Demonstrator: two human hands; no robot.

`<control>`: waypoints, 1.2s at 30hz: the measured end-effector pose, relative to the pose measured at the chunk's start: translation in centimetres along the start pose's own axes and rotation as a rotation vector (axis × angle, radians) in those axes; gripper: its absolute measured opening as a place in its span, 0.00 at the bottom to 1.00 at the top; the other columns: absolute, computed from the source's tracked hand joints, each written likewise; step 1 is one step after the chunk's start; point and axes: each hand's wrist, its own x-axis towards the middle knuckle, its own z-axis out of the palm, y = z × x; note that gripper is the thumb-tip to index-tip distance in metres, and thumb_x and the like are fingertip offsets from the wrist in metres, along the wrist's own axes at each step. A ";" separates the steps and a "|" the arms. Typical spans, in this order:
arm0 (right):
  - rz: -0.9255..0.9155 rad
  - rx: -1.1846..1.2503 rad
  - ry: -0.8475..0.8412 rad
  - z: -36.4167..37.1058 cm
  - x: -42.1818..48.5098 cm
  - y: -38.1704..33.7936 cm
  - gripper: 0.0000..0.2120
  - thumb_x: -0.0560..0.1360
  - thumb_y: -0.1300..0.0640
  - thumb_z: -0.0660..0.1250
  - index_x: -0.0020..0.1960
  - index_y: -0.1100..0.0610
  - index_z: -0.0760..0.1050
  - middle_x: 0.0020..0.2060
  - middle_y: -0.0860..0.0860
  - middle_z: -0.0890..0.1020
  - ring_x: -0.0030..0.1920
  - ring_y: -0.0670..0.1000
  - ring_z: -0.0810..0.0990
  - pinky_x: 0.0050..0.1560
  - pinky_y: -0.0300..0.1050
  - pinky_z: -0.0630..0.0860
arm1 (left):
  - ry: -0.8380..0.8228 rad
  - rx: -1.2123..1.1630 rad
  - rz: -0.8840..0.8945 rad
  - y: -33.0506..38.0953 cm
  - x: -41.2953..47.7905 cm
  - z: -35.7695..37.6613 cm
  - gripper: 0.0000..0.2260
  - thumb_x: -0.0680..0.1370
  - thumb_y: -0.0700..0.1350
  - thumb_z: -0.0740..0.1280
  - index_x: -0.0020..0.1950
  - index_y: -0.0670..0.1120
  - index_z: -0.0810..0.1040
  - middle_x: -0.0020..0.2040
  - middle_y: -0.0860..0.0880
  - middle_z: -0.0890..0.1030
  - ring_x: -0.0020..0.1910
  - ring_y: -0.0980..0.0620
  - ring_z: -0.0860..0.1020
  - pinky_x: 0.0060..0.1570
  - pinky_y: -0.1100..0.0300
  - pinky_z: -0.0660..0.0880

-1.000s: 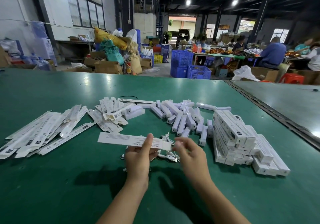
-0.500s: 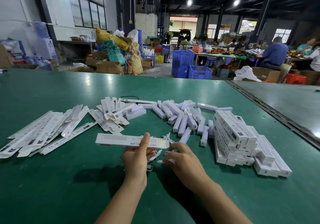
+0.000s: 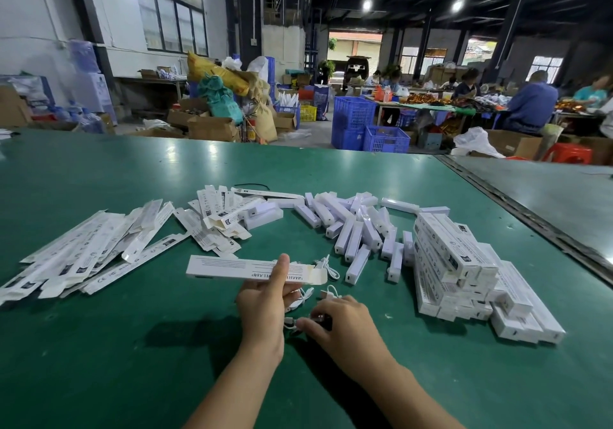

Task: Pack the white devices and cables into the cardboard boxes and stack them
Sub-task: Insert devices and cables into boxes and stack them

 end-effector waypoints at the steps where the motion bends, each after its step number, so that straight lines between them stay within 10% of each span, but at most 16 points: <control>1: 0.010 -0.010 0.025 0.3 0.0 -0.3 0.20 0.74 0.36 0.66 0.48 0.53 0.82 0.45 0.47 0.82 0.50 0.48 0.74 0.49 0.37 0.66 | -0.002 0.002 0.000 0.0 0.0 0.0 0.11 0.76 0.45 0.74 0.46 0.38 0.78 0.32 0.47 0.82 0.33 0.50 0.83 0.31 0.62 0.79; 14: -0.067 -0.041 0.039 1.0 -0.7 -2.1 0.10 0.77 0.53 0.58 0.49 0.56 0.77 0.46 0.49 0.81 0.51 0.51 0.73 0.61 0.41 0.66 | -0.009 0.007 -0.010 0.0 0.1 -0.1 0.09 0.76 0.44 0.74 0.47 0.39 0.78 0.36 0.45 0.83 0.31 0.51 0.83 0.29 0.62 0.78; 20: -0.055 -0.109 -0.030 1.4 -0.9 -1.6 0.18 0.77 0.42 0.59 0.57 0.52 0.79 0.54 0.49 0.78 0.66 0.51 0.67 0.68 0.40 0.61 | -0.016 0.010 -0.020 0.0 0.0 0.1 0.08 0.76 0.44 0.73 0.46 0.40 0.79 0.35 0.45 0.84 0.31 0.52 0.83 0.29 0.63 0.78; 36: 0.217 0.122 0.009 -1.1 0.4 0.0 0.21 0.73 0.53 0.74 0.65 0.50 0.76 0.52 0.49 0.84 0.54 0.50 0.79 0.48 0.34 0.68 | 0.004 -0.013 0.011 0.3 0.1 0.0 0.08 0.77 0.43 0.72 0.47 0.40 0.78 0.38 0.44 0.83 0.31 0.52 0.83 0.30 0.63 0.79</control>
